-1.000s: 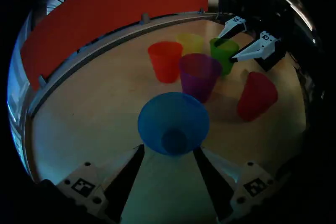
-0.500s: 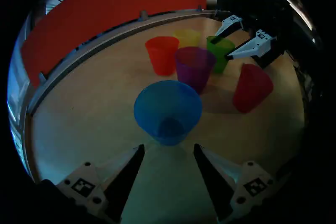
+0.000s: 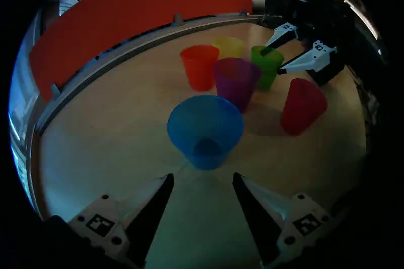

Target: Pour water

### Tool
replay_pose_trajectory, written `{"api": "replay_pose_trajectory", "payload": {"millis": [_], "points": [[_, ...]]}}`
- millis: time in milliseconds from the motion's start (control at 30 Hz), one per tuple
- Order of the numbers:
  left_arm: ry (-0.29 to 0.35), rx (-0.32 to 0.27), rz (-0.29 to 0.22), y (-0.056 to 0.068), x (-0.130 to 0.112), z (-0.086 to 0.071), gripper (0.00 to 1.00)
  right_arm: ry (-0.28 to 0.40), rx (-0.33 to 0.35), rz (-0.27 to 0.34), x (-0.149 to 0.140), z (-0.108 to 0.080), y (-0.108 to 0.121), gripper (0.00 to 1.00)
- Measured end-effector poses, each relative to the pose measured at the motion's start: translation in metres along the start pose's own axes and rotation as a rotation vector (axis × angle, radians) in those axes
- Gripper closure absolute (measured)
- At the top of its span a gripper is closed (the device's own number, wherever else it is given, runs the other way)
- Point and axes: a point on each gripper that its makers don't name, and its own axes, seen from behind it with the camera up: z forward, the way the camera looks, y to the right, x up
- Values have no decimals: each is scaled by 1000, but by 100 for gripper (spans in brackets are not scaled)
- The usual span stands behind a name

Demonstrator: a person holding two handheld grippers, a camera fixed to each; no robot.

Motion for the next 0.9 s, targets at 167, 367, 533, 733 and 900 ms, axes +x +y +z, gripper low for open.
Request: {"api": "replay_pose_trajectory", "payload": {"millis": [167, 367, 533, 733, 900], "points": [[13, 20, -11, -2, -1, -8, 14, 11, -33, 15, -6, -14, 4, 0], [52, 33, -57, 1, 2, -20, 14, 52, -73, 54, -8, -34, 0, 0], [82, 67, -85, 3, 0, -33, 14, 91, -107, 76, -9, -54, -5, 0], [118, 121, -105, 0, -2, -51, 14, 129, -157, 96, -11, -80, -9, 0], [158, 175, -123, -5, 0, -63, 14, 167, -218, 114, -8, -99, -6, 0]]}}
